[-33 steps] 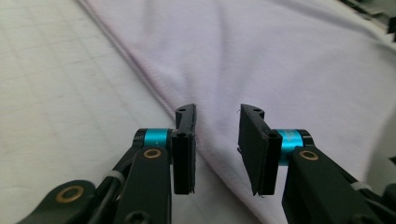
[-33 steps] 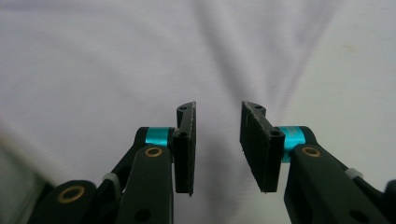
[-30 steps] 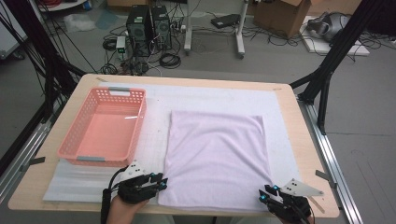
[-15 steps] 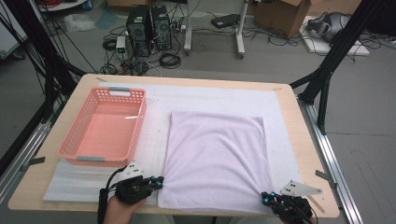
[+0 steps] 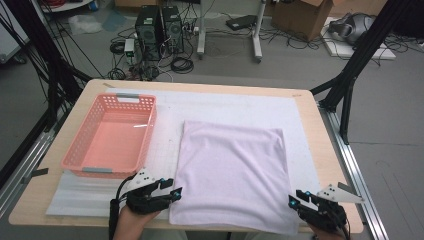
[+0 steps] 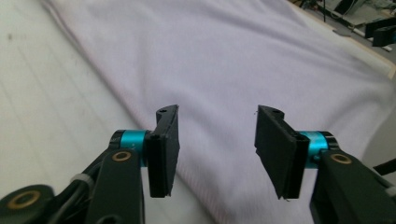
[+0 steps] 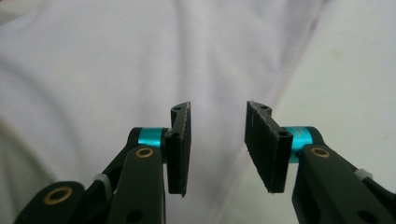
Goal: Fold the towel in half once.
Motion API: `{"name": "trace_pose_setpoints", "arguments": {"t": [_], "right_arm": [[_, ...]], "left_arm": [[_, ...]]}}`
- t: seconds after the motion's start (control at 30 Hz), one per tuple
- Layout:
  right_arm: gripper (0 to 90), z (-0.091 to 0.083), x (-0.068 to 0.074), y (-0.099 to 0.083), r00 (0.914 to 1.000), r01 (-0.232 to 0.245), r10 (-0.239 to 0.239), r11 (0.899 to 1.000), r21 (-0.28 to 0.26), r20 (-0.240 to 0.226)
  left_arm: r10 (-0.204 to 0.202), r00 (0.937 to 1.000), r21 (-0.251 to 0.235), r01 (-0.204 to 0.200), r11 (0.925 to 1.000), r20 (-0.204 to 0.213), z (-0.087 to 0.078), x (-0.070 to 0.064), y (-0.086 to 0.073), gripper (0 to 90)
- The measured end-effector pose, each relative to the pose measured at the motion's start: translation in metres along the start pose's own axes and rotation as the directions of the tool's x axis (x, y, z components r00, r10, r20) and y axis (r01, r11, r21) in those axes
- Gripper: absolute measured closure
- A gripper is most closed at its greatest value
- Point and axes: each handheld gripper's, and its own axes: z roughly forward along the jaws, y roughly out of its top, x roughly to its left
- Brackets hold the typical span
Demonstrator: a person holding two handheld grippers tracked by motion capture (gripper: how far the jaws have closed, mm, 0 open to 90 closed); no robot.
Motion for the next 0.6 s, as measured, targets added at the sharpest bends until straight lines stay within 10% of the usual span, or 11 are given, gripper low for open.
{"name": "trace_pose_setpoints", "arguments": {"t": [0.6], "right_arm": [[52.3,0.075,-0.074,0.09,0.9994,-0.008,0.009,1.0,-0.028,0.032]], "left_arm": [[0.005,0.9999,-0.106,-0.006,0.9944,-0.014,0.076,0.054,0.088,38.6]]}}
